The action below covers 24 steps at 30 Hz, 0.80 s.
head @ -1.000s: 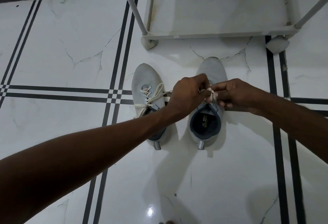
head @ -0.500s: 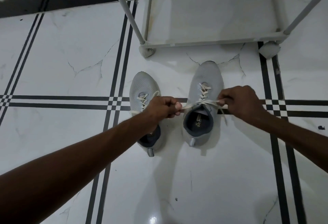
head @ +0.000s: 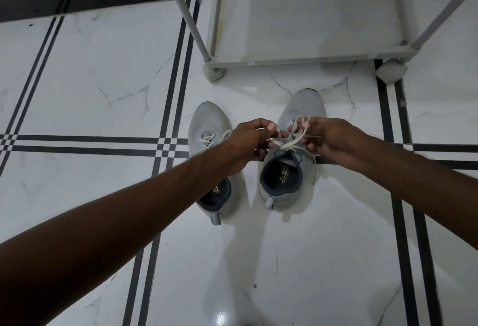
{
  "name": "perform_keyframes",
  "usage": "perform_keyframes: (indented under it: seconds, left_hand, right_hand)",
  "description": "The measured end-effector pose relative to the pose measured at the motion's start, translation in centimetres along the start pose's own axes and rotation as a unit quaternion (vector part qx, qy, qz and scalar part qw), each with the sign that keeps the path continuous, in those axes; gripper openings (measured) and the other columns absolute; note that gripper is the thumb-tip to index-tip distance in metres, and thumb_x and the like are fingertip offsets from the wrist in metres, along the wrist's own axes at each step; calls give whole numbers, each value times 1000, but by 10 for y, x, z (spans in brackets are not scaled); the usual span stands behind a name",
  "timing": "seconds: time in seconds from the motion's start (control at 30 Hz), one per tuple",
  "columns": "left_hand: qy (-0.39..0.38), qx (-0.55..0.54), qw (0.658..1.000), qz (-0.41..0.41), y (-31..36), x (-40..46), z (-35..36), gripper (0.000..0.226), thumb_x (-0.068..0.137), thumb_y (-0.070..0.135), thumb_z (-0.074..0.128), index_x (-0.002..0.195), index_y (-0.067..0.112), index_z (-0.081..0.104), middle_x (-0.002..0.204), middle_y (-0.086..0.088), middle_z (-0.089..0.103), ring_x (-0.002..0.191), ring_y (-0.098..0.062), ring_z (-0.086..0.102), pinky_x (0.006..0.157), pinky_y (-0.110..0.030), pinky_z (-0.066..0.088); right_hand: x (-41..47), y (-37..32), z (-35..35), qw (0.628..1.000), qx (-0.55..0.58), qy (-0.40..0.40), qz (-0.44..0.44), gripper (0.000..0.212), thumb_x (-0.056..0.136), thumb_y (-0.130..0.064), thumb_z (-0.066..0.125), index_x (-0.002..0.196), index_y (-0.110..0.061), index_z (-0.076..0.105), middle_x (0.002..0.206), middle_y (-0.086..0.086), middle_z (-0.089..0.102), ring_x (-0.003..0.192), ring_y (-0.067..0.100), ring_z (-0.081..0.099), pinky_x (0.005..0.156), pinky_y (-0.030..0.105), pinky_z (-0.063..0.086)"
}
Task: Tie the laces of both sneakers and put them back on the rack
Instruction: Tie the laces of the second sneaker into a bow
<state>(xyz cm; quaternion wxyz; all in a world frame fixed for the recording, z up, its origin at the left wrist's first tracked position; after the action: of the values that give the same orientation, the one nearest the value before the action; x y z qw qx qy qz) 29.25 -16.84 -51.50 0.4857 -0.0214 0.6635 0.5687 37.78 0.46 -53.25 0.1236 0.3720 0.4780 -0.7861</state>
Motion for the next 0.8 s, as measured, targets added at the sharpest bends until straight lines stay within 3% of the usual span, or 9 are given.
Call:
perform_keyframes:
  seconds: [0.13,0.23,0.33,0.5,0.67,0.8]
  left_hand:
    - [-10,-34,999,-36,0,4,2,17,105,21,46,89,17,51,94,-10,74,57,-11,53,48,-19,41]
    - [-23,-6,999,-27,-3,4,3,15,103,22,50,96,13,60,79,-3,62,57,-9,53,49,-17,44]
    - [-44,7,999,-14,-8,4,2,21,103,18,50,102,10,70,72,1,57,60,-6,54,54,-15,45]
    - [-81,44,995,-38,-14,3,-1,34,106,25,41,80,14,59,70,0,57,53,-8,48,48,-16,38]
    - [-112,126,986,-16,-18,0,7,36,103,12,38,69,15,48,56,2,34,44,-9,31,43,-18,23]
    - [-105,120,987,-17,-25,-1,14,38,104,12,37,66,15,45,56,1,28,41,-8,27,38,-16,20]
  right_hand:
    - [8,5,2,999,-7,-27,19,20,99,-11,49,103,-11,69,109,8,76,73,16,61,48,17,42]
    - [12,5,3,999,11,-31,37,21,103,-18,44,95,-12,62,86,5,72,54,11,54,41,18,38]
    - [11,8,6,998,6,-32,49,25,102,-19,43,81,-15,57,66,0,49,42,6,36,33,15,28]
    - [17,12,6,998,-27,-38,48,30,101,-13,36,75,-15,51,57,-3,34,35,5,27,31,14,19]
    - [22,12,15,990,-138,37,-2,35,97,-9,43,63,-12,50,46,1,33,29,8,23,33,12,17]
    - [30,8,14,988,-121,95,10,32,93,0,43,62,-9,49,39,2,39,22,7,26,30,10,20]
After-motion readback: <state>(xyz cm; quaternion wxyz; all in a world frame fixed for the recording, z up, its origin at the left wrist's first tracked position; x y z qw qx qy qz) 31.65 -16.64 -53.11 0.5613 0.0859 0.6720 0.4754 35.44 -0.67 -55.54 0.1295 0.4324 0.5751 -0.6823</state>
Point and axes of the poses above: each hand's wrist, its own x-axis towards the middle knuckle, its own z-axis out of the palm, y = z × x, the point moved 2 cm from there along x, towards the middle knuckle
